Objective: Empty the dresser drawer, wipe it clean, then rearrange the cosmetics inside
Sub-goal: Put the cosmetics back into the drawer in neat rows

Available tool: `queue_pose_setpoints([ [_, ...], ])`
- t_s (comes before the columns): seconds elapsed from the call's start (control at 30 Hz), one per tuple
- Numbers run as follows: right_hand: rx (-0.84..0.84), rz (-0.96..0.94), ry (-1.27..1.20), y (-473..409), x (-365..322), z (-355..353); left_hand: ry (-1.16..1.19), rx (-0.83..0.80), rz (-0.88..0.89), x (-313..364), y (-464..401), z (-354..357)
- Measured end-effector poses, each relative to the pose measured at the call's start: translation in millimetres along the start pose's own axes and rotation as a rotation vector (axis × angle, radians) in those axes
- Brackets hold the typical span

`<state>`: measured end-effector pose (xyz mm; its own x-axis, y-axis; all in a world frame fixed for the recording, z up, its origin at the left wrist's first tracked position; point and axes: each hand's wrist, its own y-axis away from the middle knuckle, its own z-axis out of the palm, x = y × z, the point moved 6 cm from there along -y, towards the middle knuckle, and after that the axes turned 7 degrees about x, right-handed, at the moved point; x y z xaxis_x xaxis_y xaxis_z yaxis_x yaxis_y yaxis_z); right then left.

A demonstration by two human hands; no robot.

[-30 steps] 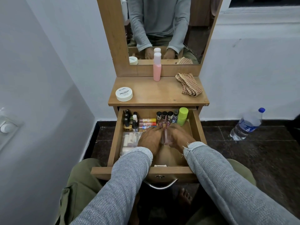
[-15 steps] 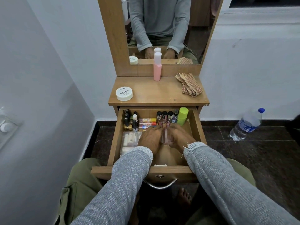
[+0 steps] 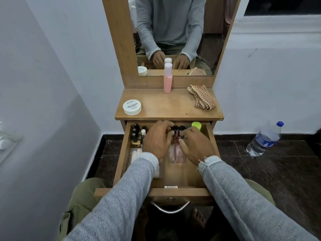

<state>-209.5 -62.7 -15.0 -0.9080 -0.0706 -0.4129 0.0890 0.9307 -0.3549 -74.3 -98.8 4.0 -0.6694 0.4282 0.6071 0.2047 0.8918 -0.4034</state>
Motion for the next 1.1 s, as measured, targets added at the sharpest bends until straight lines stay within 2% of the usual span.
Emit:
queue_pose_setpoints([
  [0.17,0.174,-0.022,-0.048,-46,-10,-21,0.06,0.14,-0.152,11,-73,-26],
  [0.3,0.219,-0.011,-0.091,-75,-13,-24,0.022,0.125,-0.325,2,-120,-17],
  [0.4,0.245,-0.021,-0.105,-80,-14,-23,-0.034,0.114,-0.391,-8,-143,-1],
  [0.67,0.277,-0.021,-0.171,-73,-5,-20,-0.073,0.164,-0.442,-21,-174,20],
  [0.83,0.296,-0.014,-0.168,-69,3,-24,0.018,0.193,-0.435,-24,-176,20],
  [1.0,0.341,0.027,-0.237,-67,4,-35,0.198,0.154,-0.301,-13,-160,6],
  [1.1,0.344,0.18,-0.436,-68,8,-44,0.306,0.088,-0.226,-2,-136,-9],
])
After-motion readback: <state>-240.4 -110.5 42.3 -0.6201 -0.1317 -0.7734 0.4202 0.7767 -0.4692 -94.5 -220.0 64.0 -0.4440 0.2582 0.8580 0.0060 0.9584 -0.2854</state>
